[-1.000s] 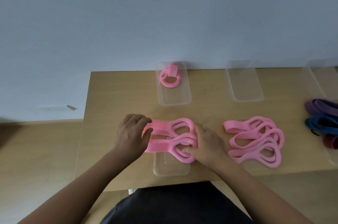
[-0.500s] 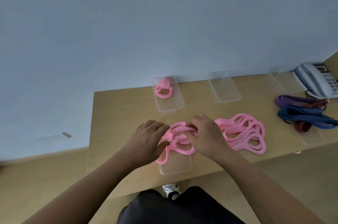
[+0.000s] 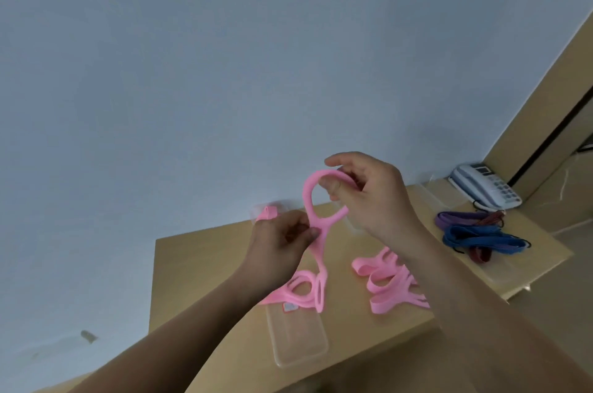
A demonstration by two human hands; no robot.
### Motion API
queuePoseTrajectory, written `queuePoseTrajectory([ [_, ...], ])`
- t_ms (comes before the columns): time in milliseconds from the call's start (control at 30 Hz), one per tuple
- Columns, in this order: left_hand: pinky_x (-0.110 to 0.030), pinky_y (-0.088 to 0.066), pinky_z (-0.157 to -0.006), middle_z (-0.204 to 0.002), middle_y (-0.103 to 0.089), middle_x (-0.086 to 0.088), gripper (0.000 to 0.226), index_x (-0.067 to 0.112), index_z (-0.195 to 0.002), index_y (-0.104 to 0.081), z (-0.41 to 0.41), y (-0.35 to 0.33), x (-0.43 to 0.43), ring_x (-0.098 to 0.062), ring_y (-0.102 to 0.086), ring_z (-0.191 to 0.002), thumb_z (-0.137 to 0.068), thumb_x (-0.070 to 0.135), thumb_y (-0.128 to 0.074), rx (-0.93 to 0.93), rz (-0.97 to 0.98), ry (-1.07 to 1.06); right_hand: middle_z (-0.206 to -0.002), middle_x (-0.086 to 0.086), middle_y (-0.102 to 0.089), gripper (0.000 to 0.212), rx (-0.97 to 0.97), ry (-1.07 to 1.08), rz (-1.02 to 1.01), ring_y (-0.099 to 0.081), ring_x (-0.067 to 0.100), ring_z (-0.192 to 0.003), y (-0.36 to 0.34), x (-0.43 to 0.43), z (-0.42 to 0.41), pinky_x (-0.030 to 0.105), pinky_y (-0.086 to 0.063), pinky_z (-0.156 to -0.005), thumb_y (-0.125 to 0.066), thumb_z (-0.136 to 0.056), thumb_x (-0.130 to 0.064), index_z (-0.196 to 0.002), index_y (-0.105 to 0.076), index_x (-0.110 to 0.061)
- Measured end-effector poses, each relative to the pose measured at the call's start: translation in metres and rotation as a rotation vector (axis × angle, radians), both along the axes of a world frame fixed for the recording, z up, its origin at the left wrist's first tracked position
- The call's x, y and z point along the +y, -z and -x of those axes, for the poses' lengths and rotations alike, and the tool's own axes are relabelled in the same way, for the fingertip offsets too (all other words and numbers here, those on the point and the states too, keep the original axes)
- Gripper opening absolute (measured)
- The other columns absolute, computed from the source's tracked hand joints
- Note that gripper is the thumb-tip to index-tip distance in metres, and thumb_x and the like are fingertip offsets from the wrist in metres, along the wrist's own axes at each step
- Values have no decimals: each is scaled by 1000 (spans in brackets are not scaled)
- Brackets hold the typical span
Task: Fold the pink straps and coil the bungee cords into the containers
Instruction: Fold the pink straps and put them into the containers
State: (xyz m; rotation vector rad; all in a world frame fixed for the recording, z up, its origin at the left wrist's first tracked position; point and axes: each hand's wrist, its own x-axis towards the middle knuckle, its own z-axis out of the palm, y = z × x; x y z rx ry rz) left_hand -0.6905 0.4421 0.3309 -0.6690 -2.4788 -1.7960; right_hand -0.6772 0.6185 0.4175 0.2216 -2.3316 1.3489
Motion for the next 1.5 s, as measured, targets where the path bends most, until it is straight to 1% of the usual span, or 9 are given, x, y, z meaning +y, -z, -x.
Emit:
queuePoseTrajectory([
  [67, -53, -59, -78, -79, -76, -6, 14, 22, -92, -77, 0, -22, 7, -35, -69, -80, -97, 10, -71, -38, -124, -11, -82, 0, -75, 11, 60, -9, 136, -73, 19, -79, -13, 6, 2, 33, -58, -74, -67, -93, -18, -96, -71, -27],
  [167, -39, -54, -68, -77, -76, -8, 25, 37, -99, -76, 3, -53, 11, -38, -66, -78, -97, 13, -71, -62, -236, -21, -88, -3, -76, 21, 119, -25, 241, -73, 15, -86, -31, 17, 7, 27, -57, -77, -53, -100, -12, -100, -73, -14],
  [267, -31, -52, -68, -79, -75, -13, 20, 31, -101, -76, 6, -75, 12, -26, -66, -73, -98, 12, -70, -89, -294, -74, -92, -9, -76, 22, 158, -55, 151, -72, 11, -93, -46, 21, 13, 26, -56, -81, -56, -99, -12, -98, -75, -22],
  [367, -48, -59, -79, -85, -76, -16, 15, 22, -105, -76, 7, -88, 15, -33, -70, -79, -99, 11, -68, -124, -361, -126, -98, -14, -76, 20, 202, -126, 101, -71, 11, -98, -55, 20, 16, 24, -54, -84, -67, -93, -13, -98, -77, -30],
  [667, -40, -56, -83, -100, -75, -9, 21, 12, -106, -77, 3, -90, 18, -25, -70, -92, -90, 23, -69, -169, -583, -55, -102, -3, -73, 26, 496, -144, -257, -65, 19, -101, -38, 10, 22, 30, -54, -85, -83, -78, -5, -101, -81, -16],
  [800, -39, -59, -86, -96, -75, -13, 26, 8, -102, -77, 3, -88, 21, -27, -70, -90, -91, 30, -71, -153, -605, -107, -105, 0, -72, 23, 534, -190, -347, -61, 23, -100, -37, 12, 24, 23, -49, -86, -80, -81, -3, -102, -80, -13],
  [1067, -40, -58, -97, -119, -77, -8, 22, 11, -116, -76, 4, -90, 26, -30, -70, -114, -98, 18, -66, -96, -533, -145, -110, 2, -72, 25, 465, -189, -367, -62, 22, -106, -50, 18, 34, 31, -53, -89, -80, -79, -4, -104, -77, -6],
  [1300, -30, -60, -85, -109, -78, -11, 17, 14, -108, -78, 9, -91, 26, -23, -72, -101, -97, 8, -66, -65, -510, -223, -107, 3, -72, 26, 433, -253, -456, -60, 25, -105, -52, 19, 42, 34, -54, -87, -77, -82, -2, -107, -76, -5],
  [1500, -38, -61, -91, -112, -78, -13, 18, 18, -106, -79, 13, -92, 25, -35, -72, -107, -89, 18, -75, -67, -531, -216, -105, -2, -70, 21, 366, -285, -445, -59, 17, -99, -55, 17, 44, 23, -50, -81, -72, -86, -5, -107, -75, -9],
])
